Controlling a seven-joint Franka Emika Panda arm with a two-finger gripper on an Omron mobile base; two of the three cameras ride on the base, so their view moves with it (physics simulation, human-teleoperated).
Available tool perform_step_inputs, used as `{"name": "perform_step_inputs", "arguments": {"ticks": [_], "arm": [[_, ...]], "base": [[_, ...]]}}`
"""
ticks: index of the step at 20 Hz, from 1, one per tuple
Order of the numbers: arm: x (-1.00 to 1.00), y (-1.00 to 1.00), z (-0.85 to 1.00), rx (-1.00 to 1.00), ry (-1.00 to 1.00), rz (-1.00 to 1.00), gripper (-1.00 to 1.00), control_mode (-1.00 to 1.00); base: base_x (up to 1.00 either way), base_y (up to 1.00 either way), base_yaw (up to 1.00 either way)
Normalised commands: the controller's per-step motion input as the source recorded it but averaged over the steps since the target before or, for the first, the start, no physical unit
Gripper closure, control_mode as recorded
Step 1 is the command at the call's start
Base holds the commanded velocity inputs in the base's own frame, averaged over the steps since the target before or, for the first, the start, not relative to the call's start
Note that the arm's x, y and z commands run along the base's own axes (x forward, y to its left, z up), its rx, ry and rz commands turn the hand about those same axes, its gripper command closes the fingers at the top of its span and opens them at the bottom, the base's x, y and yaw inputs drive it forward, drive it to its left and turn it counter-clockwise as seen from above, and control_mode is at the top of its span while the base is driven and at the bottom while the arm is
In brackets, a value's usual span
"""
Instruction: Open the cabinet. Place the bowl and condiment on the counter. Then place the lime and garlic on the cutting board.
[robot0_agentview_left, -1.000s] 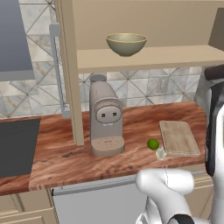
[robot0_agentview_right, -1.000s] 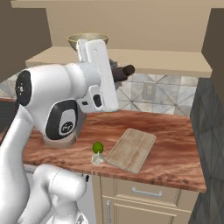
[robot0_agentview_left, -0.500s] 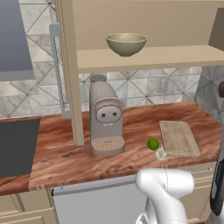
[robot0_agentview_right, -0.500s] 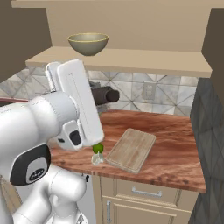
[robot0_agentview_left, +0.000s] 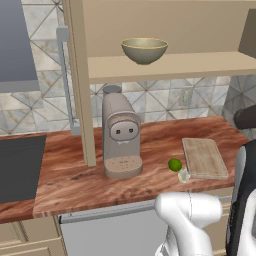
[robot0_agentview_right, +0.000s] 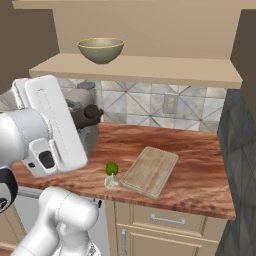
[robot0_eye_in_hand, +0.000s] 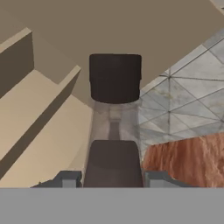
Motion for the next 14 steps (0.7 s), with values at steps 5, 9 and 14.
{"name": "perform_step_inputs", "arguments": {"ticks": [5,9,14], "arm": [[0.07,0.07,-0.07,-0.08,0.08,0.02,1.0,-1.0],[0.0,0.0,-0.21,-0.08,0.0,0.02,1.0,-1.0],[0.06,0.0,-0.39,-0.09,0.0,0.02,1.0,-1.0]], "base": [[0.0,0.0,0.0],[0.0,0.0,0.0],[0.0,0.0,0.0]]}}
